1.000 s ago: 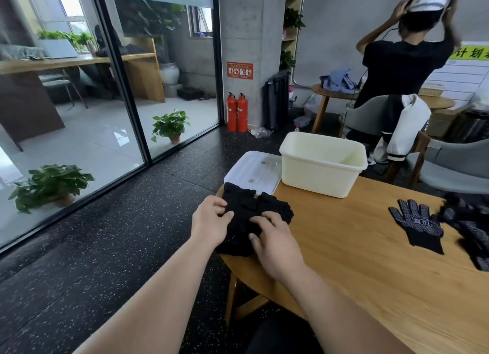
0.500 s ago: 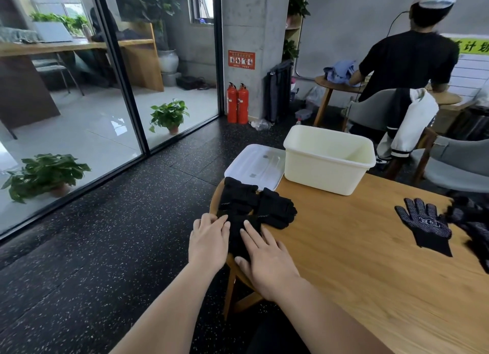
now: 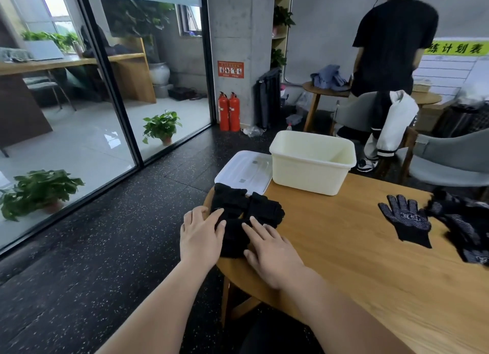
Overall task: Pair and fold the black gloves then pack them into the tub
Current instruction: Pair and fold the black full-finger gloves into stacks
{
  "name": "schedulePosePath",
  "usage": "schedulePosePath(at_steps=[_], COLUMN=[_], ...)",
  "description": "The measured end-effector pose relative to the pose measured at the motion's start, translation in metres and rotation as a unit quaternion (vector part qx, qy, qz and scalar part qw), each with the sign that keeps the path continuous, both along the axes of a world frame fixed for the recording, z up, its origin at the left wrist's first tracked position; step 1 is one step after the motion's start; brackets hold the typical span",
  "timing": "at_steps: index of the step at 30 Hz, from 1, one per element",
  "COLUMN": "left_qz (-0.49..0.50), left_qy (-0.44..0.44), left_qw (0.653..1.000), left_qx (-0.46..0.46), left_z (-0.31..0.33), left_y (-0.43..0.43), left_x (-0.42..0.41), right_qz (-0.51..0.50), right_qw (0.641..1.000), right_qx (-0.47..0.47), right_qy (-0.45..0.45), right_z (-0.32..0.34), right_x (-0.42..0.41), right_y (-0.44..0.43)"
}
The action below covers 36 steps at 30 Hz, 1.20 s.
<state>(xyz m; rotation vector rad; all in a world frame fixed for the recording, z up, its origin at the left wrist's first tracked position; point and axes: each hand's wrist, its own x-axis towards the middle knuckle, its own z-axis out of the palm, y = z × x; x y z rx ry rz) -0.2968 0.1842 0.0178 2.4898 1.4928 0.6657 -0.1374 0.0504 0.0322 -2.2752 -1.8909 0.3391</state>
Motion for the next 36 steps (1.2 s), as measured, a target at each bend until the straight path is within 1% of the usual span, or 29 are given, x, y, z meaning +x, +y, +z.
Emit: schedulePosePath(at_steps=[10, 17, 21, 26, 31, 36], left_qz=[-0.13, -0.215, -0.266, -0.313, -0.347, -0.37], left_qy=[0.033, 0.063, 0.077, 0.092, 0.106, 0.114], left_qw=[0.991, 0.974, 0.961, 0.945, 0.931, 0.921], left_qx=[-0.007, -0.005, -0.013, -0.028, -0.046, -0.046], left_z=[0.014, 0.009, 0.005, -0.004, -0.023, -0.037], left_y=[-0.063, -0.117, -0.146, -0.175, -0.2, -0.22], left_x=[0.08, 0.142, 0.174, 0.207, 0.234, 0.259], right_qz=[-0.083, -0.162, -0.212, -0.272, -0.318, -0.326], right_qw=[0.996, 0.986, 0.977, 0.962, 0.947, 0.943], right_qx=[-0.009, -0.027, -0.014, -0.021, -0.027, -0.007], right_qy=[0.004, -0.007, -0.013, -0.019, -0.038, -0.072], right_z=[0.009, 0.005, -0.006, -0.023, -0.042, -0.054], right_x=[0.063, 0.116, 0.148, 0.181, 0.195, 0.208], right_y=[-0.062, -0.121, -0.156, -0.2, -0.244, -0.266])
